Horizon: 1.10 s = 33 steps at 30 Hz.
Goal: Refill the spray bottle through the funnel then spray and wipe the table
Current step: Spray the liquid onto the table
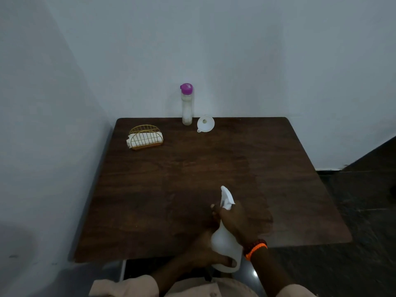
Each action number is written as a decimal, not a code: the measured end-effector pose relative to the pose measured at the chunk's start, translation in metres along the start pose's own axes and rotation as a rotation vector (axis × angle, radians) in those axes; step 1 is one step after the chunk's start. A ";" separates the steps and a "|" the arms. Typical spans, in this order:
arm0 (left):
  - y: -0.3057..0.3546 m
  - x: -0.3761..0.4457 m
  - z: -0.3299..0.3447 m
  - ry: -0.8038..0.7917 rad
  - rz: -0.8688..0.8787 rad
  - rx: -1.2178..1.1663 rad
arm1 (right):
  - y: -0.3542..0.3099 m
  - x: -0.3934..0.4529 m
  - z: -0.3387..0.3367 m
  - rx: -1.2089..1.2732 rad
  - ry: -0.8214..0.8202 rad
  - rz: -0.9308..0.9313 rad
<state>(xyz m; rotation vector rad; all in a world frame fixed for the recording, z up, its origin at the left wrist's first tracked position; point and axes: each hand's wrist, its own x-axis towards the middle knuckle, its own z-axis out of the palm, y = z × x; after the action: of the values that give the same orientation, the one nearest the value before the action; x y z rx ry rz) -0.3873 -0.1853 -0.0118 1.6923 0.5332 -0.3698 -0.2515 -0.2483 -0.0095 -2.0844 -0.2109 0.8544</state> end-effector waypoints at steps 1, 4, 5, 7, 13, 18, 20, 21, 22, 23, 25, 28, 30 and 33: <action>0.001 0.000 0.001 -0.011 0.013 0.013 | 0.005 0.001 0.000 -0.021 0.019 0.018; 0.006 0.002 0.004 -0.040 0.034 0.024 | 0.012 -0.001 -0.007 -0.048 0.133 0.022; 0.009 0.002 0.004 -0.040 0.038 0.026 | 0.012 -0.002 -0.010 -0.032 0.165 0.018; 0.015 0.006 0.005 -0.080 0.055 0.070 | 0.007 -0.008 -0.017 0.000 0.199 0.010; 0.035 0.012 0.002 -0.118 0.085 0.080 | -0.013 -0.025 -0.039 0.059 0.218 -0.074; 0.028 0.008 0.010 -0.130 0.039 0.040 | -0.010 -0.022 -0.040 -0.021 0.238 -0.015; 0.023 0.006 0.012 -0.127 0.021 0.032 | -0.007 -0.022 -0.035 -0.030 0.202 0.020; 0.021 0.004 0.012 -0.123 0.038 0.053 | -0.006 -0.022 -0.032 -0.042 0.179 0.025; 0.020 0.002 0.011 -0.116 0.039 0.060 | -0.006 -0.022 -0.028 -0.048 0.150 0.028; 0.019 -0.002 0.008 -0.113 0.041 0.071 | -0.008 -0.024 -0.025 -0.053 0.115 0.036; 0.014 -0.008 0.002 -0.088 0.024 0.062 | -0.015 -0.029 -0.015 -0.059 0.058 0.040; 0.003 -0.016 -0.005 -0.062 -0.025 0.015 | -0.024 -0.030 0.002 -0.103 0.034 -0.009; 0.000 -0.022 -0.008 -0.084 -0.032 0.014 | -0.032 -0.035 0.010 -0.145 0.009 0.005; -0.001 -0.026 -0.011 -0.052 -0.043 -0.031 | -0.034 -0.036 0.019 -0.196 -0.004 -0.007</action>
<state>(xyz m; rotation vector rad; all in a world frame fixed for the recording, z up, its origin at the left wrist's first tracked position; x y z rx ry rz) -0.4101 -0.1777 0.0031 1.6396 0.5351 -0.4334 -0.2858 -0.2298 0.0265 -2.2619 -0.3144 0.8633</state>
